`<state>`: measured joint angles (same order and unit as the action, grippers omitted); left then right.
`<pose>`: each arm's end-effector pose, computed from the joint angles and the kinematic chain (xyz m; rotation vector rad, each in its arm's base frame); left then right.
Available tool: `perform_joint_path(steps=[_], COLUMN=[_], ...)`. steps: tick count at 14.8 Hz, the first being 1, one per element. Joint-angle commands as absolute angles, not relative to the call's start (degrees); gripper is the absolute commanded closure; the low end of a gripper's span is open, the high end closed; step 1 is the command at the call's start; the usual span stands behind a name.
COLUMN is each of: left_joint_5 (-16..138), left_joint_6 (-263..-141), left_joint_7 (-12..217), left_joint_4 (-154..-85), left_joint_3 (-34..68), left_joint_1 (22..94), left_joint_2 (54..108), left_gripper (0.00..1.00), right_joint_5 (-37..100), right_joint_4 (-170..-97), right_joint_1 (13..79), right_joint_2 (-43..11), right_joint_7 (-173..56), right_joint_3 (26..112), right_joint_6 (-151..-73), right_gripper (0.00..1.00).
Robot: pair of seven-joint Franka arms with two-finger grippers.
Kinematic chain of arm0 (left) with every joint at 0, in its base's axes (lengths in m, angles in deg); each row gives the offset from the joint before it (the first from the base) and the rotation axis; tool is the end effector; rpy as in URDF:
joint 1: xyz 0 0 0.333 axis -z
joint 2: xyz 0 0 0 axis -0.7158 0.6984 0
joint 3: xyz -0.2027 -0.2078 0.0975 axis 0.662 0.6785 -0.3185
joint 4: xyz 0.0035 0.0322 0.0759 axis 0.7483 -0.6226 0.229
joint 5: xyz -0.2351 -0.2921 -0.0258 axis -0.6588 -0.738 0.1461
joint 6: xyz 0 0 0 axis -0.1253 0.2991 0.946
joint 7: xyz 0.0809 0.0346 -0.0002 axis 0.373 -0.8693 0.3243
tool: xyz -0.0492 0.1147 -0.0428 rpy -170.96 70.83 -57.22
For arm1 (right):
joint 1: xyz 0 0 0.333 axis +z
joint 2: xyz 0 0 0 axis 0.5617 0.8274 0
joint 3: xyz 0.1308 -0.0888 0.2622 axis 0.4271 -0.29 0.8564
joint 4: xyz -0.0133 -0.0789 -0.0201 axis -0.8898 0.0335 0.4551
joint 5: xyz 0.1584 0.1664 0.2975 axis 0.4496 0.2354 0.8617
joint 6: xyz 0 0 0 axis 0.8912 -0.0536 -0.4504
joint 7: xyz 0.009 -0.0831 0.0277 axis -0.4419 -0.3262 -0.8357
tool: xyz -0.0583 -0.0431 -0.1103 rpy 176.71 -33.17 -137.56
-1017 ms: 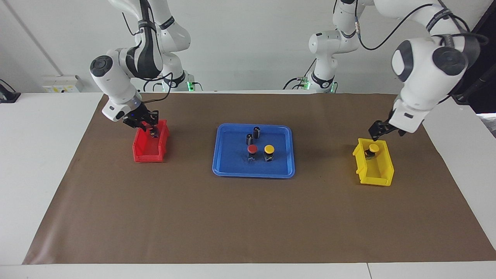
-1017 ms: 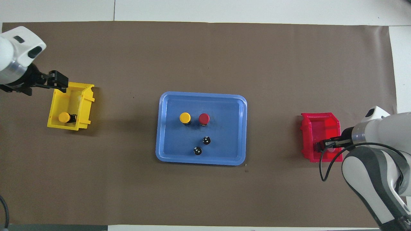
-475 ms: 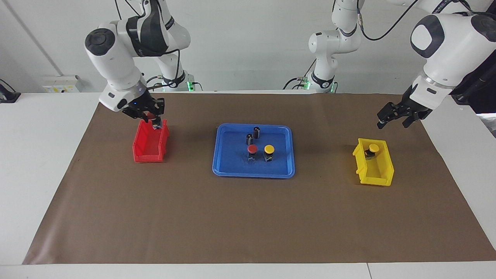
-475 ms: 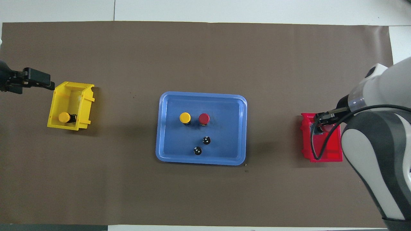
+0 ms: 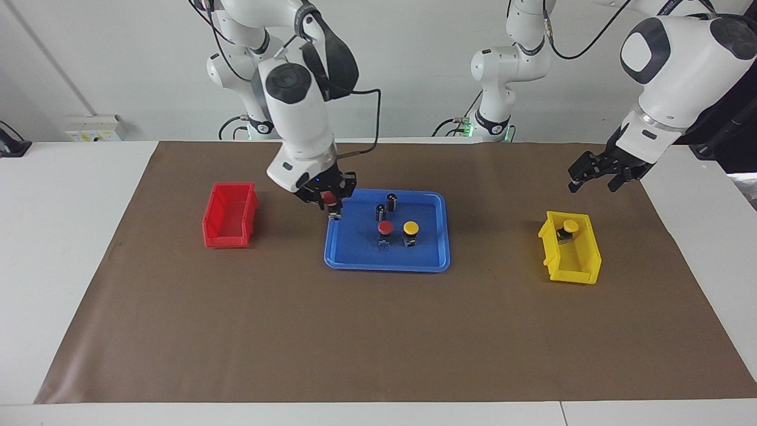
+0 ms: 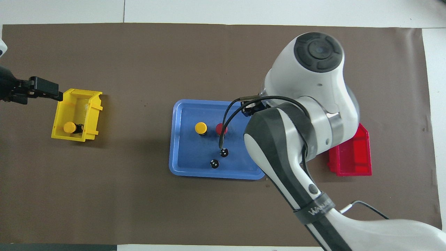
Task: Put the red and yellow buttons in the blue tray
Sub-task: 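Place the red button in the tray with the right gripper while the left gripper grasps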
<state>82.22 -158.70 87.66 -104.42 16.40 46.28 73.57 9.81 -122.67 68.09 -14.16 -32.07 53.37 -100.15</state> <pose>0.5516 -0.0375 0.5458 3.0682 -0.0441 -0.0330 0.5510 0.2882 0.4249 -3.0628 -0.1391 0.1394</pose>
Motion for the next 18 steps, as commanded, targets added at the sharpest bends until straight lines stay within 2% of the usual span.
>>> perform_joint_path(steps=[1, 4, 5, 7, 9, 12, 14, 15, 16, 17, 18], left_joint_5=[81.7, 82.1, 83.9, 85.4, 85.4, 85.4, 85.4, 85.4, 85.4, 85.4, 85.4], left_joint_6=[-159.5, -172.3, -174.9, -176.4, -177.9, -180.6, -185.1, -187.0, -187.8, -188.8, -190.4], left_joint_7=[88.0, 87.4, 87.2, 86.9, 89.0, 89.7, 90.6, 90.8, 90.9, 91.3, 91.2], left_joint_4=[-108.4, -121.1, -123.0, -123.3, -124.0, -125.4, -128.8, -130.2, -131.1, -132.2, -133.2], left_joint_3=[16.1, 15.9, 15.8, 15.7, 15.6, 15.5, 15.5, 15.5, 15.5, 15.5, 15.5], left_joint_1=[46.6, 45.2, 45.0, 44.6, 43.1, 41.6, 41.7, 41.7, 41.7, 41.8, 41.7], left_joint_2=[70.9, 66.8, 66.9, 69.4, 71.0, 71.4, 71.5, 71.5, 71.8, 72.0, 72.3], left_gripper=[0.0, 0.0, 0.0, 0.02, 0.24, 0.28, 0.31, 0.31, 0.33, 0.36, 0.37], right_joint_5=[10.2, 10.2, 10.2, 10.1, 10.0, 9.5, 9.5, 9.5, 9.5, 9.3, 8.8], right_joint_4=[-125.1, -129.3, -130.7, -133.3, -135.2, -136.9, -137.9, -137.9, -137.9, -137.8, -137.3], right_joint_1=[68.8, 68.8, 68.8, 69.0, 69.3, 69.4, 70.3, 70.3, 70.3, 70.1, 69.8], right_joint_2=[-13.6, -13.9, -13.9, -14.4, -14.9, -14.9, -14.7, -14.7, -14.7, -14.7, -14.6], right_joint_7=[-32.0, -32.0, -32.1, -32.0, -32.0, -32.0, -31.9, -31.9, -32.0, -32.0, -32.0], right_joint_3=[53.0, 53.0, 53.0, 53.0, 53.0, 53.0, 53.0, 53.0, 53.0, 53.0, 53.0], right_joint_6=[-101.9, -106.2, -107.3, -109.7, -111.6, -113.8, -115.6, -115.6, -115.5, -115.3, -114.9], right_gripper=[0.75, 0.75, 0.75, 0.75, 0.74, 0.74, 0.74, 0.7, 0.58, 0.34, 0.15])
